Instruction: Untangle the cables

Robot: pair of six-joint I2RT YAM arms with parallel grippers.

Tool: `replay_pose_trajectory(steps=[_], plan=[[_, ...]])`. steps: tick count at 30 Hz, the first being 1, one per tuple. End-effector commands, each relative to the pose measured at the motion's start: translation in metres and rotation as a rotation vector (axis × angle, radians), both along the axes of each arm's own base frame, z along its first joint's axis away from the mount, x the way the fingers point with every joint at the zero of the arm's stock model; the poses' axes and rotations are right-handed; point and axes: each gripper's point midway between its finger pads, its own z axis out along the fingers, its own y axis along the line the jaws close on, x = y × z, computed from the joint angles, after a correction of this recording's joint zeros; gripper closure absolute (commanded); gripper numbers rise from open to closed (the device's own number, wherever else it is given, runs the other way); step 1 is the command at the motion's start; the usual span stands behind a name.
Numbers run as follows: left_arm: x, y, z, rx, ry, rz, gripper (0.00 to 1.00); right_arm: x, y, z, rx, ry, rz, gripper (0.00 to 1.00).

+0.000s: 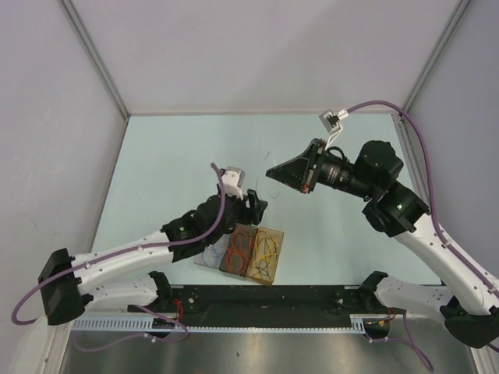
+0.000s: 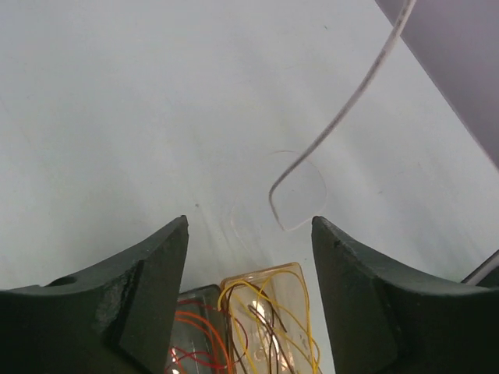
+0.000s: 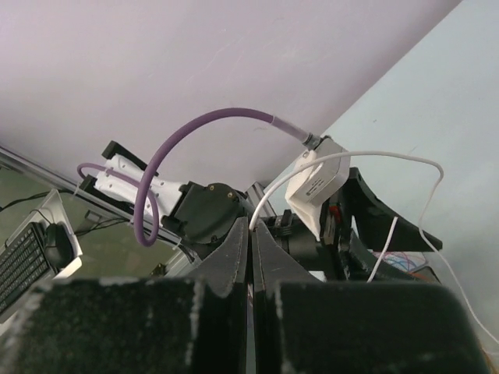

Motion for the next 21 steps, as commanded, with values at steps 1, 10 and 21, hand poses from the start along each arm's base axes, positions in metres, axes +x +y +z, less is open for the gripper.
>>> replay_pose_trajectory(steps=[1,10,21], plan=[[0.016,-0.030,0.064,-0.141,-0.145,-0.045,0.42,-0.010,-0.016,0.031,0.037,-0.085,-0.029,1.00],[0.025,-0.013,0.084,-0.147,-0.162,0.050,1.00,-0.007,-0.026,0.023,-0.007,-0.087,-0.084,1.00],[-0.012,0.074,0.190,-0.147,-0.215,0.112,1.00,0.016,-0.019,-0.037,-0.176,0.038,-0.124,1.00]])
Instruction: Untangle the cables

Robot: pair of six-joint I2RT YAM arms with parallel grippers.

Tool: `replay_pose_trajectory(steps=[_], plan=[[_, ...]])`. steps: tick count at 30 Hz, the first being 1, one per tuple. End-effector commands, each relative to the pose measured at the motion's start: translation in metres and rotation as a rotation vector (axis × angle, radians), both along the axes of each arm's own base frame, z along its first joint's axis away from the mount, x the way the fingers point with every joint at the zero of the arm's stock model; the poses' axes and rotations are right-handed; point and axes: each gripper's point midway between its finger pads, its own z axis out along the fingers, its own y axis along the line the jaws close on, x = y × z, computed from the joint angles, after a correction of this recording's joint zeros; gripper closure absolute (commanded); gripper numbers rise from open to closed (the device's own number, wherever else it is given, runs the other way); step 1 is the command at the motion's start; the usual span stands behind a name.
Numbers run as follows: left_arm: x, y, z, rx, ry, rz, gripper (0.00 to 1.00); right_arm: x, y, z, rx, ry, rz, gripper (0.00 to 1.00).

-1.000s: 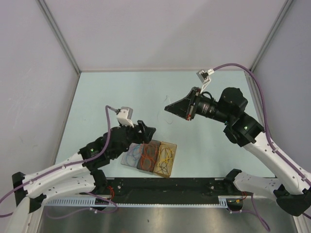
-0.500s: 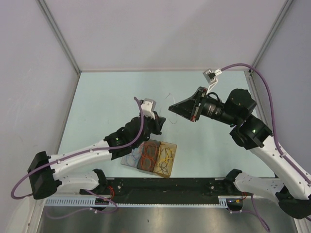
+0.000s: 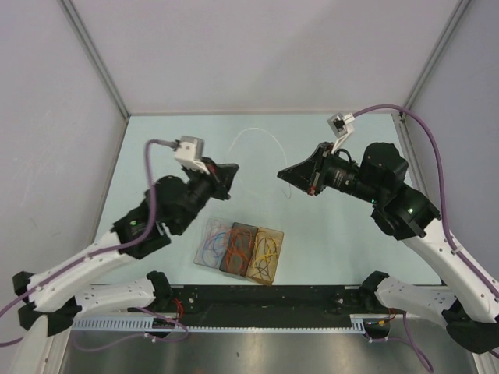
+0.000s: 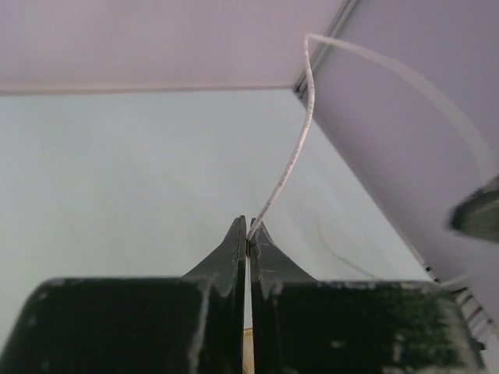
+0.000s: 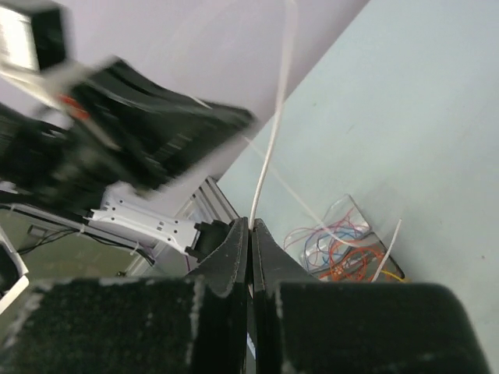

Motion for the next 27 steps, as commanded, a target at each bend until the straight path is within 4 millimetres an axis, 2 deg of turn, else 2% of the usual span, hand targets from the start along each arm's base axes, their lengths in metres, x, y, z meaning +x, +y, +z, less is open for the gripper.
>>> replay_pose_trajectory(steps=[1,4,9,12,13,16,22,27], plan=[[-0.019,0.048,0.055,-0.036,-0.032,0.045,1.00,0.006,0.012,-0.032,-0.083,0.060,0.021,1.00],[-0.033,0.058,0.056,-0.069,0.000,0.016,1.00,0.001,0.035,-0.054,-0.099,0.109,0.075,1.00],[-0.048,0.068,0.044,-0.114,0.039,-0.015,1.00,-0.012,0.070,-0.104,-0.165,0.186,0.120,1.00],[-0.052,0.071,0.029,-0.126,0.072,-0.016,1.00,-0.017,0.088,-0.130,-0.180,0.234,0.143,1.00],[-0.052,0.067,0.017,-0.120,0.093,-0.024,1.00,-0.023,0.094,-0.138,-0.188,0.249,0.162,1.00],[-0.057,0.061,-0.002,-0.127,0.133,-0.054,0.99,-0.033,0.109,-0.160,-0.203,0.294,0.192,1.00],[-0.062,0.055,-0.035,-0.121,0.208,-0.075,1.00,-0.046,0.128,-0.189,-0.229,0.344,0.217,1.00],[-0.066,0.047,-0.054,-0.120,0.255,-0.105,1.00,-0.057,0.141,-0.206,-0.235,0.373,0.242,1.00]])
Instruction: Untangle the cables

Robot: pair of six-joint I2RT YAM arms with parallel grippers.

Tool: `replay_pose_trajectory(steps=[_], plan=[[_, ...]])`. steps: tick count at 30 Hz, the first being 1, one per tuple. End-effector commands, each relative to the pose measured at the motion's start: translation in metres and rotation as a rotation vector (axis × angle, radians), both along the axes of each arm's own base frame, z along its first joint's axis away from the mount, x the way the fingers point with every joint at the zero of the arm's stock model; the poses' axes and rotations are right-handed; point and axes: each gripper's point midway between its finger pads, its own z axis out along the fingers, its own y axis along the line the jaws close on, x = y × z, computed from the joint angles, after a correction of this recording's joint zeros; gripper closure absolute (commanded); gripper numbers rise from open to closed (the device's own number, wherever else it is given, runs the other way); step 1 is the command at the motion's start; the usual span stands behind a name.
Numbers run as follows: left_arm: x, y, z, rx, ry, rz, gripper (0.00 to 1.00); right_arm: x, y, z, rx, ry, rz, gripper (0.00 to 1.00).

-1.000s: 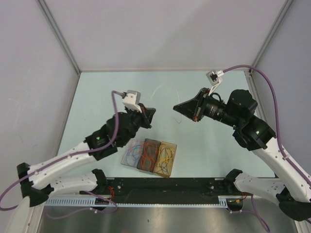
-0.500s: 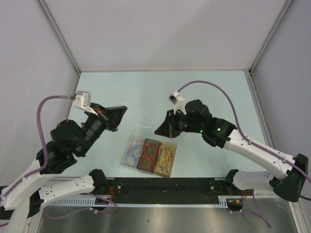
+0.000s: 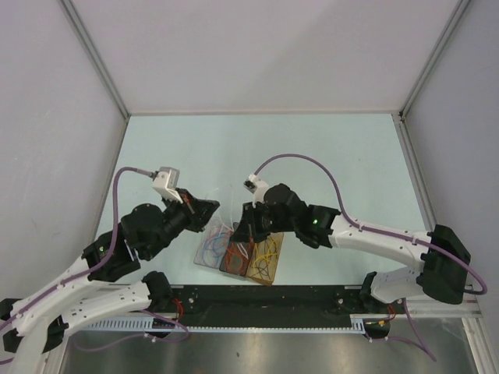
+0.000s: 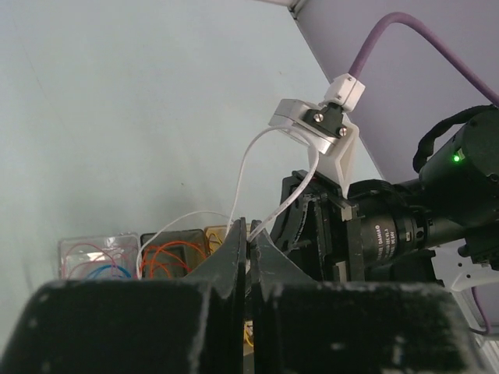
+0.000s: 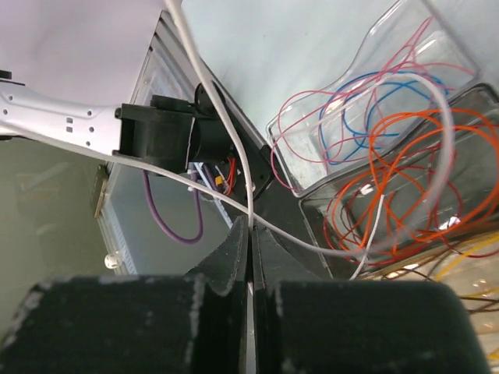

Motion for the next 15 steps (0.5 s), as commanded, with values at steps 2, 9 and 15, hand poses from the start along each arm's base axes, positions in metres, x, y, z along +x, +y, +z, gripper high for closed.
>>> replay_pose_trajectory(steps=[2,9,15], plan=[[-0.006,-0.010,-0.012,-0.049,0.057,-0.037,1.00,-0.001,0.024,-0.001,0.064,-0.005,-0.005,1.00],[-0.010,-0.019,-0.031,-0.051,0.109,-0.060,1.00,-0.003,0.035,-0.026,0.035,0.012,0.007,1.00],[-0.011,-0.025,-0.039,-0.059,0.125,-0.081,1.00,-0.008,0.032,-0.034,0.005,0.033,0.015,0.82]])
